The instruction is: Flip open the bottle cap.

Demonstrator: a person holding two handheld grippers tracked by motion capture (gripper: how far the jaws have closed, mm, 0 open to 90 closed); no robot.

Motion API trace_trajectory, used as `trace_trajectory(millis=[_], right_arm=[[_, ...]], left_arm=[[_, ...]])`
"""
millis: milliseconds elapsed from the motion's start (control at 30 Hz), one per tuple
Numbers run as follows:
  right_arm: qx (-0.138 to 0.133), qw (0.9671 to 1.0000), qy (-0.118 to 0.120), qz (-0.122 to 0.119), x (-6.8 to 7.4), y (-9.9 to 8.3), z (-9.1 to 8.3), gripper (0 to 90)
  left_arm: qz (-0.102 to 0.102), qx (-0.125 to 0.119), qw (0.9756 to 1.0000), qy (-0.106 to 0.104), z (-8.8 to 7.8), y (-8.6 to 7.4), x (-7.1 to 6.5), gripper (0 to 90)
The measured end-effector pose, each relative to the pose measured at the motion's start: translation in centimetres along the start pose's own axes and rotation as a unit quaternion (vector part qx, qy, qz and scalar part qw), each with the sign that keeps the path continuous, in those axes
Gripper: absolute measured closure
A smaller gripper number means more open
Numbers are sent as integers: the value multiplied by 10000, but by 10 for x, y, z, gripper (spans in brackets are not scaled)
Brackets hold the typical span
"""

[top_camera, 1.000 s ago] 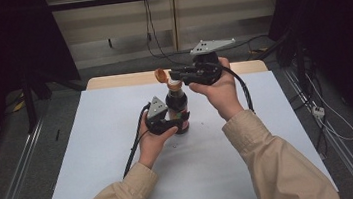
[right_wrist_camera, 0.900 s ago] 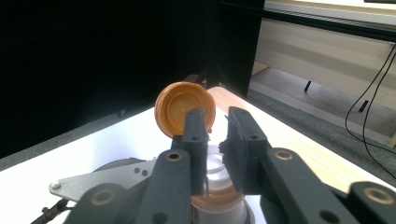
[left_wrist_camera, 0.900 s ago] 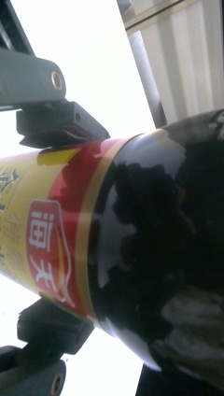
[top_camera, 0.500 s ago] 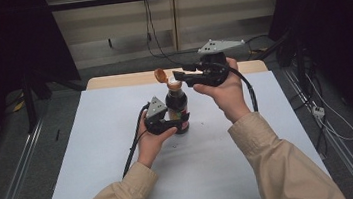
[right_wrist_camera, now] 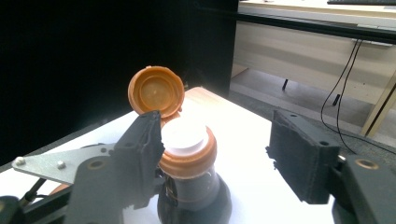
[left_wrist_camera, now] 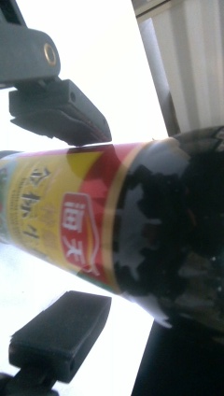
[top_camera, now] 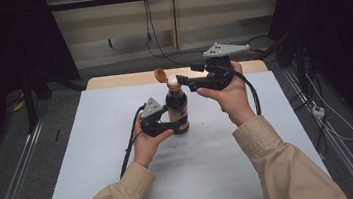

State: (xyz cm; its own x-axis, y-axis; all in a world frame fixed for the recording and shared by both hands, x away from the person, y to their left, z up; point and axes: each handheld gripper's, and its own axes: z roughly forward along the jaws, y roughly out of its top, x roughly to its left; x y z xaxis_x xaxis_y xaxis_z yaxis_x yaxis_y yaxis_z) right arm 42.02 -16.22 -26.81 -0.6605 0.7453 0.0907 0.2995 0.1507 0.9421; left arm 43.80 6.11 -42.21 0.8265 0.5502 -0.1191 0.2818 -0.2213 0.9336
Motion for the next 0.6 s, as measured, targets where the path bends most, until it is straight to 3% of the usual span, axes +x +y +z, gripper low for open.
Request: trace_trajectory(millis=[100,133,200,600], right_arm=[[5,10000,-4,14,-1,-1,-1,322],[6,10000,-4,15,-1,-2,-1,320],[22,10000,3,-9,-1,-3,-2,313],[73,9999,-6,-122,0,-18,-17,287]], left_arm=[[-23,43,10000,-15,-5,1,-1,160],[-30,33,9999,-122,-7,2,0,158],[-75,-20,10000,-24,-12,2,-1,157],[-230,-175,9996,-30,-40,3,0,137]])
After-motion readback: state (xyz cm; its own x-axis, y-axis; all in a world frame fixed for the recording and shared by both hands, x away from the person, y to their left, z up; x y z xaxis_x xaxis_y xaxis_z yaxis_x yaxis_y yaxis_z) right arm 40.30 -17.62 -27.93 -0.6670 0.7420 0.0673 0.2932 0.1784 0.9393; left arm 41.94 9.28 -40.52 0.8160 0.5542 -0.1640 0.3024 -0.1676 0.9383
